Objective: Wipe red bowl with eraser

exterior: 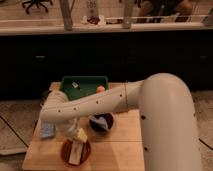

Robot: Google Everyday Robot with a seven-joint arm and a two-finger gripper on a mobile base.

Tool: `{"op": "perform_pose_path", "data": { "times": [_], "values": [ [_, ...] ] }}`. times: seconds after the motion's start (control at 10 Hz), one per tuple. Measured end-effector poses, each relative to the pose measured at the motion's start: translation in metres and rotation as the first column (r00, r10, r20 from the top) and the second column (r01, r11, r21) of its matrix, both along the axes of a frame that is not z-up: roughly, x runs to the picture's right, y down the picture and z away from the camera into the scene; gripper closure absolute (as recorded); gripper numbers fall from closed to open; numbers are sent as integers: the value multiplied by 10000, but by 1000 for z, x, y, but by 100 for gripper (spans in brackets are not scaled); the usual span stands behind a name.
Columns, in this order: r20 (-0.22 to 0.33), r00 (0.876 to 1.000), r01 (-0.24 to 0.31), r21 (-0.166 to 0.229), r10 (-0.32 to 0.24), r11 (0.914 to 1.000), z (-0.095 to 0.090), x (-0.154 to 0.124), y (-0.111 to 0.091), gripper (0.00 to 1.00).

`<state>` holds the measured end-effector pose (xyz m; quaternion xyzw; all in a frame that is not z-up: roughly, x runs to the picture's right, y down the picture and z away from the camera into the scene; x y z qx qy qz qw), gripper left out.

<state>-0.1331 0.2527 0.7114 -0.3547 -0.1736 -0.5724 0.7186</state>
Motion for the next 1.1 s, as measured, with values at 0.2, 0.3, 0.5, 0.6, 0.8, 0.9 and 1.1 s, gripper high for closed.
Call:
{"op": "perform_pose_path", "data": {
  "times": [0.2,0.3,0.5,0.6,0.8,0.9,1.1],
  "values": [
    [-323,9991,-279,186,285,9994,-2,19,-5,99],
    [-398,9985,-357,275,367,9990,0,23,-10,99],
    [-434,9981,-419,465,439,9980,3,25,-20,99],
    [-353,9986,-382,532,401,9979,5,21,-25,99],
    [-40,9998,-195,623,198,9979,7,4,-33,99],
    [191,9998,0,661,-13,9978,9,-8,-36,99],
    [547,9975,418,579,-450,9974,7,-20,-35,99]
  ]
}}
